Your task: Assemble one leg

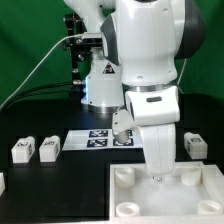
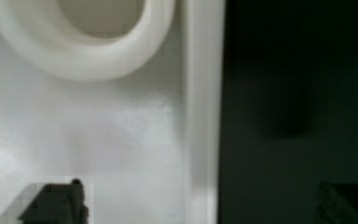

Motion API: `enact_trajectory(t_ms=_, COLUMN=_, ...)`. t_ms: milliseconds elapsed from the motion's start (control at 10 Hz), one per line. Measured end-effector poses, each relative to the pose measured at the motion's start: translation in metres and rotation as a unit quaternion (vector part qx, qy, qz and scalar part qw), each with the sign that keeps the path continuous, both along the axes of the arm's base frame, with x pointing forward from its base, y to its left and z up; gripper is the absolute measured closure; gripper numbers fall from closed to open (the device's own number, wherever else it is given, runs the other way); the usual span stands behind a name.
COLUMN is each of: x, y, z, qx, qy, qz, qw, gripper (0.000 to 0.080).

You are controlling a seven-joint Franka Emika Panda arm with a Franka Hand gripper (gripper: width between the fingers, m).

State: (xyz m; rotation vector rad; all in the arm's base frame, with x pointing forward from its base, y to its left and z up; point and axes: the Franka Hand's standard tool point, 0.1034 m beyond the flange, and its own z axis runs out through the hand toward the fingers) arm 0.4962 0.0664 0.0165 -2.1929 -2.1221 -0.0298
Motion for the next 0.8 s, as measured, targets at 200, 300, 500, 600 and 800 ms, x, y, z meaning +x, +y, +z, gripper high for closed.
enact_trajectory(t_ms=200, x=0.0, y=-0.001, z=0.0, qx=0.0, qy=0.0, qz=-0.001, qw=1.0, gripper=0.0151)
enact_trajectory(t_ms=300, x=0.0, y=-0.001, z=0.0, qx=0.0, qy=0.0, qz=-0.001, qw=1.0, gripper=0.0151)
enact_trajectory(t_ms=500, x=-0.001, y=0.0, z=0.001, qx=0.0, qy=0.001, qz=-0.024, qw=1.0, gripper=0.0151)
enact_trajectory(t_ms=600, x=-0.003, y=0.001, z=0.004, qx=-0.003, qy=0.002, qz=-0.057, qw=0.998, gripper=0.0151)
enact_trajectory(t_ms=800, x=-0.013, y=0.017, z=0.021, qx=-0.006, qy=-0.006, qz=-0.098, qw=0.995, gripper=0.0151)
